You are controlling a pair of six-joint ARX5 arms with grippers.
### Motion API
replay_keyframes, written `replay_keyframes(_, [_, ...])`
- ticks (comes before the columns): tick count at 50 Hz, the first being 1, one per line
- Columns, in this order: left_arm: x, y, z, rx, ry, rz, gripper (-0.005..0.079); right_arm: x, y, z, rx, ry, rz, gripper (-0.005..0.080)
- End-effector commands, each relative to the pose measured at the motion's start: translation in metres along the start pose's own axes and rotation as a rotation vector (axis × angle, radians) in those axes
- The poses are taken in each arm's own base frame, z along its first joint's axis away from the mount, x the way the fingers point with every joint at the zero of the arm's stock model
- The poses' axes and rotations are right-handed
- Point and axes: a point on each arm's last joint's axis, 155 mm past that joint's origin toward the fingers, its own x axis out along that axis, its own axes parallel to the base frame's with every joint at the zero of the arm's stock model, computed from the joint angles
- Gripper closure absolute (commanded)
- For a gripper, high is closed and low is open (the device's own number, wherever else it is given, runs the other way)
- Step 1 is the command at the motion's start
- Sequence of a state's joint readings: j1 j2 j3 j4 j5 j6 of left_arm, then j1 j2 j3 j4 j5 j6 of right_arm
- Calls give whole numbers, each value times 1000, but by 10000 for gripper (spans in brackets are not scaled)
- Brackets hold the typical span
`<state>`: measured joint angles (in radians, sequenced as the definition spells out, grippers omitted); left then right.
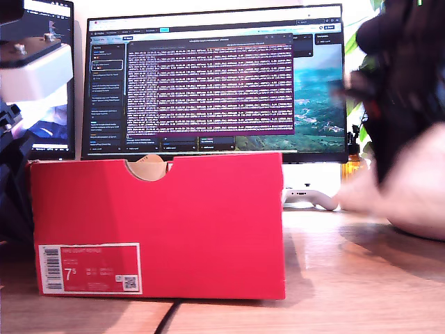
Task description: Pack the white shoes by picking the first shoe and placing it inside the red shoebox, left side, then picking and rotating the second shoe and placing it in the shoebox
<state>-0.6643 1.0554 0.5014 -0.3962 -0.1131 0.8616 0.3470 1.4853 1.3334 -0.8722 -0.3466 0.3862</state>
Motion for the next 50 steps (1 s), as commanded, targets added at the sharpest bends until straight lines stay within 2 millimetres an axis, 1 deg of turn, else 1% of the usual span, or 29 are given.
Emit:
replay_keyframes(1, [0, 1, 3, -10, -10, -2, 699, -8, 33, 15, -4, -73, 96, 765])
replay_keyframes(13, [0, 2, 5, -10, -20, -3, 700, -5, 112, 34, 15, -195, 281, 765])
replay_keyframes(19, [0, 2, 5, -9, -19, -2, 700, 1, 137, 39, 14, -253, 307, 765])
replay_keyframes(24, [0, 2, 5, -9, -19, -3, 700, 14, 154, 34, 17, -243, 333, 765])
replay_keyframes(29, [0, 2, 5, -9, -19, -3, 700, 28, 166, 27, 14, -225, 349, 765])
replay_keyframes(35, [0, 2, 5, -9, -19, -3, 700, 49, 174, 19, 3, -207, 347, 765])
replay_keyframes(42, [0, 2, 5, -10, -19, -3, 700, 73, 175, 9, -5, -167, 330, 765])
replay_keyframes(50, [0, 2, 5, -9, -19, -2, 700, 101, 168, 0, 0, -123, 299, 765])
